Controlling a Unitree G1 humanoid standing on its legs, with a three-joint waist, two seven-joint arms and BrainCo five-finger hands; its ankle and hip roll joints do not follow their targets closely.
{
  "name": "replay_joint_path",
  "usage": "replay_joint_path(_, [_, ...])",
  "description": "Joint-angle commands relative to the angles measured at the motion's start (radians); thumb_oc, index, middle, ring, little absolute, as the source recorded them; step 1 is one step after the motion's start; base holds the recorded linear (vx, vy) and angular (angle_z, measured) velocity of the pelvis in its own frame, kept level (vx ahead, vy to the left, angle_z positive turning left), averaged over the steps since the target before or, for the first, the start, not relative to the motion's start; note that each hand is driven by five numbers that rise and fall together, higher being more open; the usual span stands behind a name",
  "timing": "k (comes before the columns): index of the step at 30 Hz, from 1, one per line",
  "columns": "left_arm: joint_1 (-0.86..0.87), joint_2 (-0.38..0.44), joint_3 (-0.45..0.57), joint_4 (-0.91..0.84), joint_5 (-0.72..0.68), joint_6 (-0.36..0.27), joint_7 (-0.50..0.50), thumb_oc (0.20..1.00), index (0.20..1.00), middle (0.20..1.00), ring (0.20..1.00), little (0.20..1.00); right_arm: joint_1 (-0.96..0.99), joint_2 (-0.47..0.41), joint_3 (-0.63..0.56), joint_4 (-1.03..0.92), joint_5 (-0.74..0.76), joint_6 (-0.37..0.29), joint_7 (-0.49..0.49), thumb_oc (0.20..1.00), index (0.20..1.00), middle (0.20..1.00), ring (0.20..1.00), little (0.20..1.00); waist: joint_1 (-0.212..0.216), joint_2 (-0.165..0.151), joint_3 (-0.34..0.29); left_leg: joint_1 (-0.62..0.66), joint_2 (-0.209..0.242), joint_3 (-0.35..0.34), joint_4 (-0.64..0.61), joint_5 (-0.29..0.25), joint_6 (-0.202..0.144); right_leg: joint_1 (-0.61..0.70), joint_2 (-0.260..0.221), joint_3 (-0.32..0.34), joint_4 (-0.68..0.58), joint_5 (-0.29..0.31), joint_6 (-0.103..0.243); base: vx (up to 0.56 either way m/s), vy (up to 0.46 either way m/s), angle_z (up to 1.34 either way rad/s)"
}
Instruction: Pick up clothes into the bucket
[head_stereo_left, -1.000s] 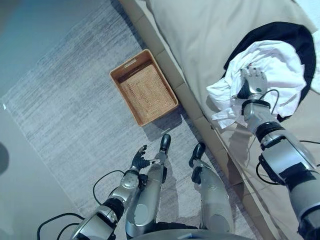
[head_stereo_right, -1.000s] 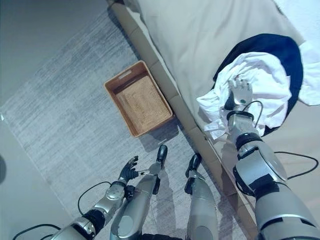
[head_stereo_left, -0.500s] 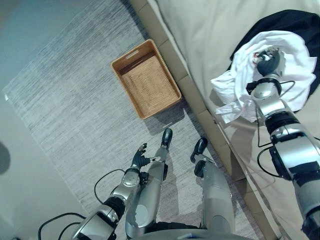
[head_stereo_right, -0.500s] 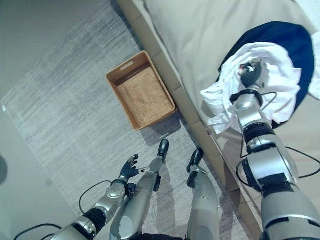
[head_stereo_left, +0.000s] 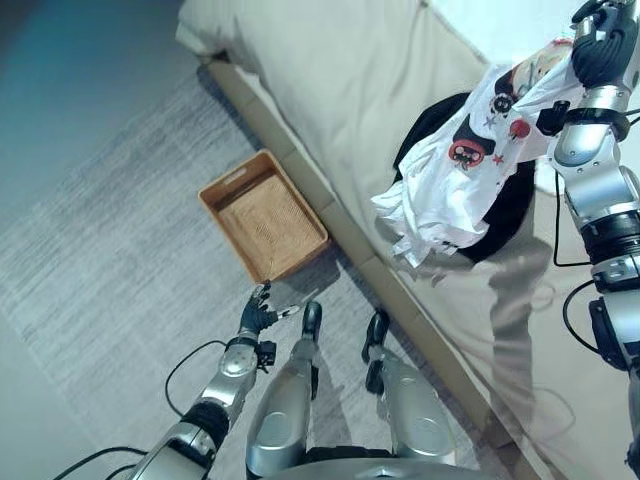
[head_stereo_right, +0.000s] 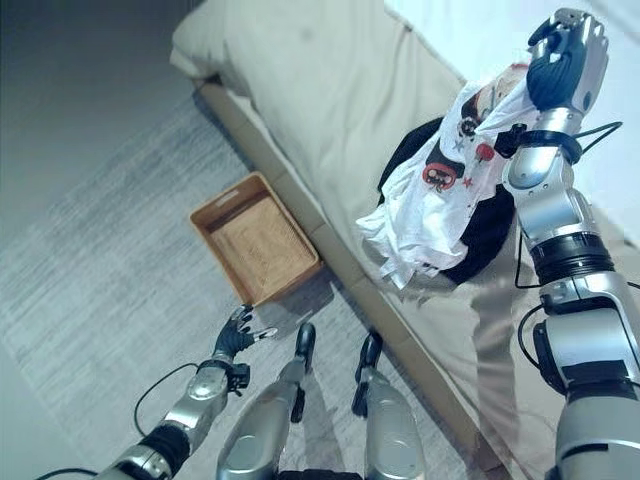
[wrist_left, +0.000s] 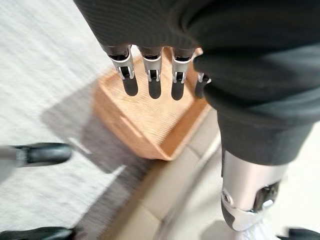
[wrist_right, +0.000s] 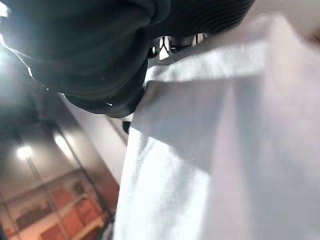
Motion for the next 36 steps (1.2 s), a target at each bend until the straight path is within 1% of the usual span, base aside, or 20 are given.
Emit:
replay_joint_path(1, [0.043, -0.007, -0.011, 0.041, -0.006, -0.017, -0.026, 1.0, 1.0, 1.0, 1.0, 1.0, -0.016, -0.036, 0.014, -0.035, -0.043, -0.04, 0.019, 0.2, 0.2, 0.2, 0.2, 0.2, 0.009, -0.058, -0.142, 0.021, 0.008, 0.044, -0.007, -0.051, -0.034, 0.04, -0.061, 0.018, -0.004, -0.013, 0.1, 0.01, -0.027, -0.21])
replay_joint_path(2, [0.043, -0.009, -0.013, 0.052, 0.002, -0.014, -0.028, 1.0, 1.0, 1.0, 1.0, 1.0, -0.004, -0.032, 0.009, -0.022, -0.045, -0.041, 0.021, 0.2, 0.2, 0.2, 0.2, 0.2, 0.007, -0.061, -0.154, 0.03, 0.009, 0.047, -0.019, -0.047, -0.037, 0.052, -0.058, 0.012, -0.018, -0.008, 0.101, 0.01, -0.016, -0.07])
replay_joint_path(3, [0.047, -0.013, -0.01, 0.06, 0.007, -0.012, -0.027, 1.0, 1.0, 1.0, 1.0, 1.0, 0.009, -0.028, 0.003, -0.019, -0.048, -0.04, 0.021, 0.373, 0.373, 0.373, 0.373, 0.373, 0.006, -0.061, -0.164, 0.034, 0.01, 0.048, -0.023, -0.046, -0.039, 0.06, -0.056, 0.01, -0.031, -0.003, 0.102, 0.0, -0.001, -0.04])
replay_joint_path(4, [0.05, -0.018, -0.011, 0.073, 0.016, -0.01, -0.029, 1.0, 1.0, 1.0, 1.0, 1.0, 0.019, -0.026, 0.001, -0.017, -0.062, -0.036, 0.027, 0.457, 0.457, 0.457, 0.457, 0.457, 0.005, -0.063, -0.175, 0.036, 0.011, 0.051, -0.027, -0.045, -0.041, 0.065, -0.054, 0.008, -0.04, 0.002, 0.105, 0.0, 0.0, 0.0])
replay_joint_path(5, [0.053, -0.02, -0.009, 0.081, 0.018, -0.008, -0.031, 1.0, 1.0, 1.0, 1.0, 1.0, 0.028, -0.025, -0.001, -0.021, -0.075, -0.033, 0.03, 0.329, 0.329, 0.329, 0.329, 0.329, 0.003, -0.064, -0.182, 0.039, 0.012, 0.054, -0.029, -0.046, -0.041, 0.069, -0.053, 0.006, -0.049, 0.006, 0.106, 0.0, 0.01, 0.03])
replay_joint_path(6, [0.059, -0.024, -0.007, 0.083, 0.023, -0.007, -0.033, 1.0, 1.0, 1.0, 1.0, 1.0, 0.041, -0.021, -0.005, -0.025, -0.095, -0.029, 0.028, 0.304, 0.304, 0.304, 0.304, 0.304, 0.003, -0.065, -0.19, 0.044, 0.013, 0.057, -0.03, -0.046, -0.04, 0.074, -0.052, 0.008, -0.054, 0.009, 0.108, 0.0, 0.0, 0.0])
replay_joint_path(7, [0.07, -0.025, -0.006, 0.084, 0.026, -0.006, -0.035, 1.0, 1.0, 1.0, 1.0, 1.0, 0.054, -0.02, -0.007, -0.028, -0.109, -0.026, 0.032, 0.2, 0.2, 0.2, 0.2, 0.2, 0.004, -0.067, -0.198, 0.049, 0.014, 0.06, -0.031, -0.048, -0.04, 0.08, -0.051, 0.013, -0.061, 0.012, 0.109, 0.0, 0.0, 0.0])
replay_joint_path(10, [0.108, -0.034, -0.004, 0.098, 0.04, -0.001, -0.049, 1.0, 1.0, 1.0, 1.0, 1.0, 0.093, -0.009, -0.025, -0.013, -0.12, -0.023, 0.047, 0.2, 0.2, 0.2, 0.2, 0.2, 0.009, -0.07, -0.221, 0.075, 0.014, 0.07, -0.029, -0.058, -0.035, 0.11, -0.049, 0.021, -0.072, 0.013, 0.111, 0.04, 0.027, -0.02])
replay_joint_path(13, [0.125, -0.035, -0.003, 0.1, 0.044, 0.002, -0.055, 1.0, 1.0, 1.0, 1.0, 1.0, 0.102, -0.015, -0.029, 0.002, -0.123, -0.022, 0.052, 0.2, 0.2, 0.2, 0.2, 0.2, 0.012, -0.072, -0.231, 0.088, 0.013, 0.073, -0.028, -0.066, -0.031, 0.123, -0.05, 0.025, -0.074, 0.012, 0.112, 0.03, 0.022, -0.06])
replay_joint_path(19, [0.151, -0.034, 0.003, 0.108, 0.055, 0.008, -0.062, 1.0, 1.0, 1.0, 1.0, 1.0, 0.075, -0.041, -0.022, 0.045, -0.113, -0.019, 0.055, 0.2, 0.2, 0.2, 0.2, 0.2, 0.017, -0.079, -0.262, 0.125, 0.014, 0.085, -0.023, -0.086, -0.026, 0.158, -0.05, 0.039, -0.081, 0.007, 0.115, 0.04, 0.016, -0.05])
replay_joint_path(23, [0.156, -0.026, 0.008, 0.068, 0.036, 0.004, -0.068, 1.0, 1.0, 1.0, 1.0, 1.0, 0.032, -0.069, -0.005, 0.064, -0.106, -0.021, 0.056, 0.2, 0.2, 0.2, 0.2, 0.2, 0.018, -0.084, -0.279, 0.146, 0.018, 0.089, -0.02, -0.097, -0.024, 0.178, -0.048, 0.045, -0.086, 0.005, 0.116, 0.04, -0.001, -0.03])
replay_joint_path(25, [0.151, -0.009, 0.002, -0.017, 0.01, -0.005, -0.082, 1.0, 1.0, 1.0, 1.0, 1.0, 0.006, -0.085, 0.01, 0.067, -0.101, -0.02, 0.059, 0.2, 0.2, 0.2, 0.2, 0.2, 0.018, -0.086, -0.29, 0.158, 0.02, 0.095, -0.02, -0.102, -0.024, 0.19, -0.046, 0.048, -0.09, 0.003, 0.116, 0.05, -0.003, -0.1])
replay_joint_path(28, [0.134, 0.067, -0.007, -0.264, -0.028, -0.02, -0.116, 1.0, 1.0, 1.0, 1.0, 1.0, -0.04, -0.114, 0.046, 0.057, -0.098, -0.017, 0.07, 0.2, 0.2, 0.2, 0.2, 0.2, 0.015, -0.083, -0.306, 0.175, 0.023, 0.102, -0.02, -0.109, -0.023, 0.203, -0.046, 0.053, -0.094, 0.0, 0.118, 0.05, 0.001, -0.17])
replay_joint_path(29, [0.1, 0.145, 0.008, -0.442, -0.025, -0.018, -0.12, 1.0, 1.0, 1.0, 1.0, 1.0, -0.072, -0.123, 0.076, 0.051, -0.096, -0.009, 0.085, 0.2, 0.2, 0.2, 0.2, 0.2, 0.011, -0.081, -0.315, 0.193, 0.027, 0.108, -0.019, -0.12, -0.025, 0.218, -0.042, 0.06, -0.094, -0.007, 0.118, 0.04, 0.004, -0.03])
replay_joint_path(30, [0.101, 0.146, 0.009, -0.445, -0.025, -0.016, -0.12, 1.0, 1.0, 1.0, 1.0, 1.0, -0.074, -0.123, 0.077, 0.052, -0.096, -0.009, 0.085, 0.2, 0.2, 0.2, 0.2, 0.2, 0.01, -0.082, -0.316, 0.19, 0.025, 0.108, -0.02, -0.115, -0.024, 0.215, -0.044, 0.06, -0.095, -0.003, 0.118, 0.04, -0.003, -0.05])
replay_joint_path(31, [0.042, 0.191, 0.027, -0.529, -0.018, -0.013, -0.111, 1.0, 1.0, 1.0, 1.0, 1.0, -0.096, -0.124, 0.095, 0.042, -0.091, -0.006, 0.098, 0.2, 0.2, 0.2, 0.2, 0.2, 0.005, -0.081, -0.321, 0.195, 0.027, 0.112, -0.02, -0.117, -0.025, 0.218, -0.043, 0.063, -0.095, -0.003, 0.119, 0.01, -0.004, -0.06])
replay_joint_path(33, [-0.031, 0.225, 0.046, -0.604, 0.004, -0.009, -0.092, 1.0, 1.0, 1.0, 1.0, 1.0, -0.102, -0.131, 0.113, 0.01, -0.074, 0.0, 0.127, 0.2, 0.2, 0.2, 0.2, 0.2, -0.004, -0.082, -0.335, 0.203, 0.029, 0.116, -0.021, -0.119, -0.026, 0.225, -0.041, 0.065, -0.096, -0.006, 0.119, 0.04, -0.015, -0.09])
replay_joint_path(35, [-0.147, 0.241, 0.047, -0.655, 0.028, -0.008, -0.066, 1.0, 1.0, 1.0, 1.0, 1.0, -0.097, -0.129, 0.129, -0.057, -0.048, -0.007, 0.164, 0.2, 0.2, 0.2, 0.2, 0.2, -0.017, -0.084, -0.349, 0.211, 0.032, 0.12, -0.022, -0.122, -0.027, 0.229, -0.04, 0.069, -0.097, -0.008, 0.118, 0.03, -0.026, -0.1])
replay_joint_path(36, [-0.195, 0.233, 0.035, -0.651, 0.037, -0.006, -0.052, 1.0, 1.0, 1.0, 1.0, 1.0, -0.085, -0.134, 0.129, -0.096, -0.033, -0.006, 0.182, 0.2, 0.2, 0.2, 0.2, 0.2, -0.022, -0.084, -0.351, 0.215, 0.033, 0.122, -0.022, -0.123, -0.028, 0.231, -0.04, 0.07, -0.096, -0.009, 0.118, 0.02, -0.026, -0.12])
